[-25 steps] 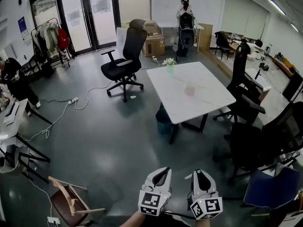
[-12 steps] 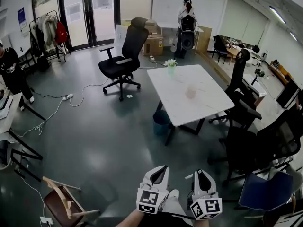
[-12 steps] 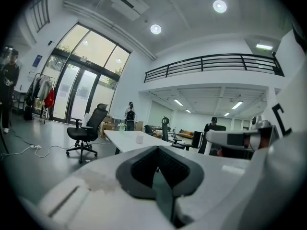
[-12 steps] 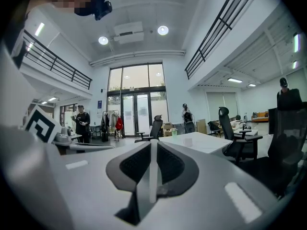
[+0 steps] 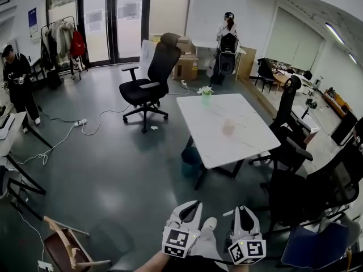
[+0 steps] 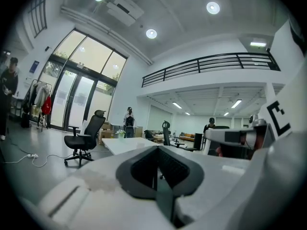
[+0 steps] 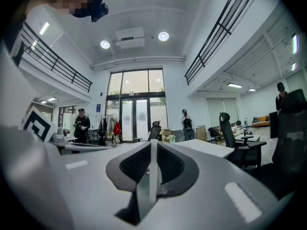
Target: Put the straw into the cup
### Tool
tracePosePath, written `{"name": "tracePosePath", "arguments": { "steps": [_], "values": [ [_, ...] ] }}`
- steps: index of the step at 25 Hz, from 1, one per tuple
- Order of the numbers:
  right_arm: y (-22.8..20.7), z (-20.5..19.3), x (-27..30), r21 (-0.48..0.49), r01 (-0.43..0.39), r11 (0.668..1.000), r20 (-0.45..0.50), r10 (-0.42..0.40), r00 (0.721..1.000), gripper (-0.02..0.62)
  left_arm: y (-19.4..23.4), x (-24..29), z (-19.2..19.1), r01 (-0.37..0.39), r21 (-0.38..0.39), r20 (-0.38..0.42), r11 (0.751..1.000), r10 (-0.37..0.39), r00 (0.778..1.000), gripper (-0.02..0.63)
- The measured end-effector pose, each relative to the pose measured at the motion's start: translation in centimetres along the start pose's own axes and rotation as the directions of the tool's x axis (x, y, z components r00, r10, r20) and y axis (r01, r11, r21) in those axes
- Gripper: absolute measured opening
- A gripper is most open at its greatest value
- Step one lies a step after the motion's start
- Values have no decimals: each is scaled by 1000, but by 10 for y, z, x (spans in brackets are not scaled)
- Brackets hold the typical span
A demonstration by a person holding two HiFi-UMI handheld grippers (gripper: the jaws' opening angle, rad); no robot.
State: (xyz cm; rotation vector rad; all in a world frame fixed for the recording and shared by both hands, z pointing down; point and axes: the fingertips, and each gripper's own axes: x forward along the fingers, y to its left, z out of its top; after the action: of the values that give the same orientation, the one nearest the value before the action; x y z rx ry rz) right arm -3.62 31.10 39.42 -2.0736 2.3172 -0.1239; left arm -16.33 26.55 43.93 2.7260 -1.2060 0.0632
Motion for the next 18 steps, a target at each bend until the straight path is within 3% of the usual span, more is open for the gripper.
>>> {"name": "tracePosePath", "arguments": {
  "steps": [11,18],
  "values": [
    [-82,3,127,51,-72,996,28,71,997,40,28,137,11,-48,49,-32,998,50,998,2],
    [-172,-2,207,65,-66,996,-42,69,997,38,40,261,16,-83,-19,-68,996,81,994,2]
  ]
}}
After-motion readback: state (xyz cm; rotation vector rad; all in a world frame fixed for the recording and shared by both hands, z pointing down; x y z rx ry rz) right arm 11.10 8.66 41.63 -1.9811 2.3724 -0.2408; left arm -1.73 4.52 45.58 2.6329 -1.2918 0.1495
